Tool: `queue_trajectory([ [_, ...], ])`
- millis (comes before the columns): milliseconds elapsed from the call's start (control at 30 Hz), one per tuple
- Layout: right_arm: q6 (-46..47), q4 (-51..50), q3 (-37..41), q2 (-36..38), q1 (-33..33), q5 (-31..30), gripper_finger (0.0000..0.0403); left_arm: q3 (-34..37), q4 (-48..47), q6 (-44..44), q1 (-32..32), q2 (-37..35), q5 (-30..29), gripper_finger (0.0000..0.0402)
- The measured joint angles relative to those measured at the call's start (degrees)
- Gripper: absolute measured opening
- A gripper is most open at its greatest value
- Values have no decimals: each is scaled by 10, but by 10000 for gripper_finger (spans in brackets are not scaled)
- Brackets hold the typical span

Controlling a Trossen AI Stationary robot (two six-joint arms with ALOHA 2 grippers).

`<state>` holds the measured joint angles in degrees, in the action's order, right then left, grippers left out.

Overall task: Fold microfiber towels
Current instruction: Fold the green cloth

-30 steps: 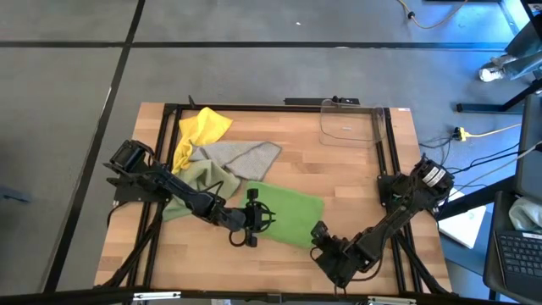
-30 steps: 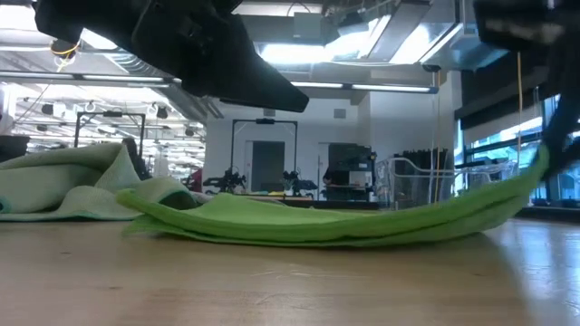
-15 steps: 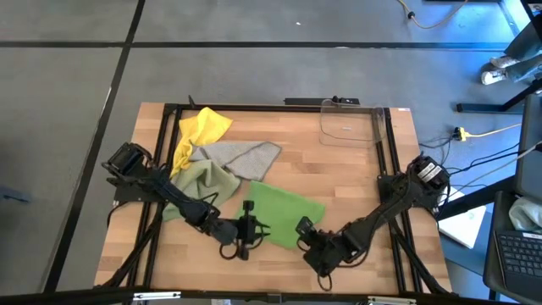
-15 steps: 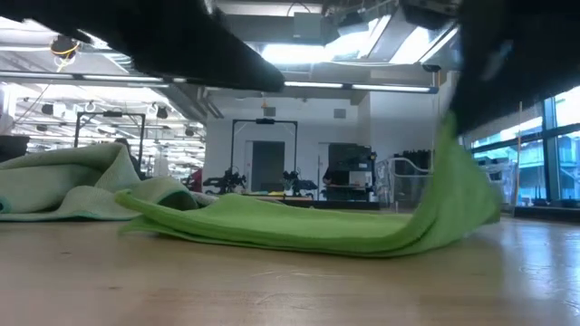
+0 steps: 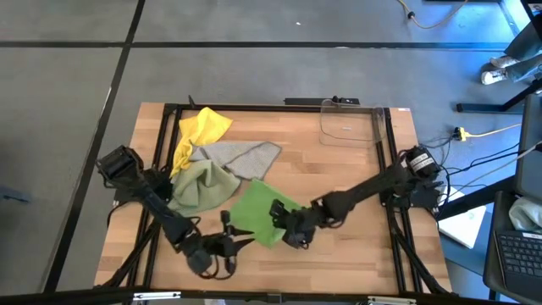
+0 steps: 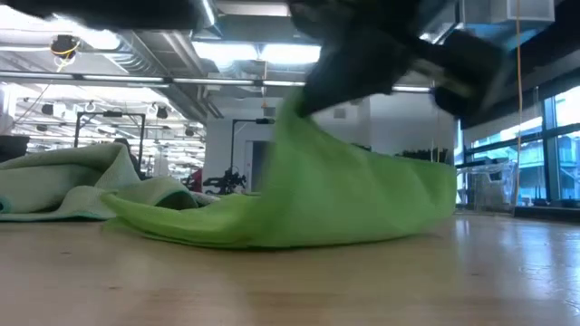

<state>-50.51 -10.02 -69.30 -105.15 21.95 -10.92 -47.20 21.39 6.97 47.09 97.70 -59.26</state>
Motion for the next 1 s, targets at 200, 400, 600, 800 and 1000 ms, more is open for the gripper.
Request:
queue_trajectory([
  [200, -80, 40, 0, -11, -48, 52, 9, 0, 1, 52, 37, -5, -57, 83],
  [400, -128, 55, -23, -25, -76, 87, 9, 0, 0, 103, 42, -5, -63, 83],
  [600, -130, 58, -76, -66, -79, 122, 9, -1, -65, 200, 34, -5, -109, 83],
  [800, -152, 59, -107, -107, -79, 122, 10, -1, -136, 311, 29, -4, -96, 83],
  [1000, -163, 71, -144, -141, -94, 127, 10, -11, -136, 286, 52, -4, -113, 83],
])
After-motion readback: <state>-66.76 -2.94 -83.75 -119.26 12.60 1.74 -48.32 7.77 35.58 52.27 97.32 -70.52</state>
